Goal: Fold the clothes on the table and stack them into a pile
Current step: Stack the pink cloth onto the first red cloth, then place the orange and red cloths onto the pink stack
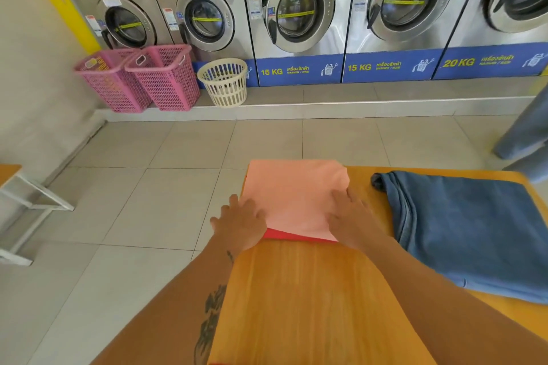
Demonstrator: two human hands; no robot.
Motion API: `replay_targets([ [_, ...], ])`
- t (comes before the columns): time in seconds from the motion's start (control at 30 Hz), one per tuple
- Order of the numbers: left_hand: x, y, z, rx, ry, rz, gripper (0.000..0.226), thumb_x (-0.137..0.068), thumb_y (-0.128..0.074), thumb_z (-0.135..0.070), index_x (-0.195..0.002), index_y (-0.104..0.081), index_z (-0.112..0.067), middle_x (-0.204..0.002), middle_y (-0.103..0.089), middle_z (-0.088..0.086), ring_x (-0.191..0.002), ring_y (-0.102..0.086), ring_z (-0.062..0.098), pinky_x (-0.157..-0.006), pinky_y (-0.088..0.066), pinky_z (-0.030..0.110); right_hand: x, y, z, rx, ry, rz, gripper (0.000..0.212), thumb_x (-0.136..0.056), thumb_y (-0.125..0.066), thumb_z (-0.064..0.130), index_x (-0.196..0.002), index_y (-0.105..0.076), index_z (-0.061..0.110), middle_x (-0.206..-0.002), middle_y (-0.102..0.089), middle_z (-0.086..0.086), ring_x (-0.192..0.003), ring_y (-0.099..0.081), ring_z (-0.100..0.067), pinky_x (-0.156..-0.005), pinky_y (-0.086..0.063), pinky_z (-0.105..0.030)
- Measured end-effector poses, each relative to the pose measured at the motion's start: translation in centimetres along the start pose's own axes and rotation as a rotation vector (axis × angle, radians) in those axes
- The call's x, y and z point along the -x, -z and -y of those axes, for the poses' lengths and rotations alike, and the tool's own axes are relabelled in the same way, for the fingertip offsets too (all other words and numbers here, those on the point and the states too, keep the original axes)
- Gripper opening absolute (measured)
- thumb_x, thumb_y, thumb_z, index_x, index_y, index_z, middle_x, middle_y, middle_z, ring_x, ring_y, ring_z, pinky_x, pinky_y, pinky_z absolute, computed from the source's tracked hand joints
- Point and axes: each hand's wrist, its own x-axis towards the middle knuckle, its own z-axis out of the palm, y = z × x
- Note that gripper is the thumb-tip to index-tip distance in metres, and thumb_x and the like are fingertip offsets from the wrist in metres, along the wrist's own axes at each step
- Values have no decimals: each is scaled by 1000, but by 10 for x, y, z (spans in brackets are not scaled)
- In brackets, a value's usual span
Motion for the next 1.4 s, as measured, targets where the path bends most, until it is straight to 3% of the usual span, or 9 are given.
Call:
replay_targets([
  [0.2, 62, 7, 23, 491, -162, -118, 37, -96, -41, -32, -129, -57, -26, -135, -53, -2, -115, -54, 17, -98, -44, 34, 52, -3, -8, -226, -30, 4, 63, -93, -51, 36, -151, -29, 27, -160, -23, -5, -140, -33, -29, -102, -40, -38],
  [0.3, 104, 2, 43, 642, -190, -30, 33, -96, -45, -28, -126, -58, -36, -124, -59, -13, -99, -57, -2, -67, -47, 15, 102, 2, -9, -340, -66, 29, 60, -94, -55, 34, -150, -33, 29, -157, -30, -2, -127, -44, -21, -82, -40, -24],
  [0.4, 151, -6, 62, 753, -193, 40, 27, -95, -49, -30, -117, -62, -41, -115, -62, -18, -75, -62, -2, -51, -45, 13, 162, 10, -5, -445, -170, 16, 54, -93, -58, 36, -144, -39, 36, -150, -39, 1, -125, -47, -20, -85, -46, -31],
  [0.47, 184, -14, 76, 820, -198, 78, 26, -95, -52, -31, -115, -63, -42, -110, -63, -18, -66, -64, 5, -52, -46, 19, 206, 11, 1, -578, -256, 6, 47, -93, -60, 34, -138, -48, 35, -139, -47, 1, -119, -52, -20, -82, -46, -32],
  [0.63, 255, -55, 115, 766, -330, 189, 36, -93, -56, -37, -128, -56, -43, -121, -60, -18, -97, -62, -5, -71, -44, 10, 311, -4, 11, -705, -307, 44, 33, -94, -60, 28, -127, -57, 31, -114, -62, 3, -102, -59, -10, -83, -46, -31],
  [0.8, 279, -88, 131, 494, -439, 228, 59, -89, -57, -41, -146, -39, -35, -146, -42, -11, -135, -39, 15, -112, -35, 36, 369, -44, 18, -807, -367, 86, 40, -87, -68, 9, -125, -61, 19, -102, -65, -5, -83, -64, -16, -72, -53, -29],
  [0.97, 279, -90, 128, 473, -469, 242, 58, -82, -55, -26, -138, -45, -37, -132, -54, -8, -114, -54, 16, -92, -47, 29, 377, -63, 31, -475, -305, 18, 52, -71, -78, 7, -115, -60, 29, -107, -63, -2, -95, -61, -21, -78, -52, -35],
  [1.2, 274, -59, 123, 828, -497, 329, 44, -76, -65, -25, -106, -60, -57, -108, -55, -28, -94, -58, -3, -74, -45, 16, 370, -17, 47, -534, -347, 42, 24, -62, -69, 4, -77, -69, 22, -75, -65, -2, -70, -59, -18, -59, -42, -31],
  [1.4, 262, -63, 125, 1216, -238, 388, 68, -87, -71, -21, -145, -39, -35, -133, -57, 3, -113, -61, 25, -96, -51, 49, 345, -9, 37, -658, -394, 16, 53, -78, -73, 8, -124, -58, 30, -114, -60, -2, -102, -61, -24, -88, -51, -41],
])
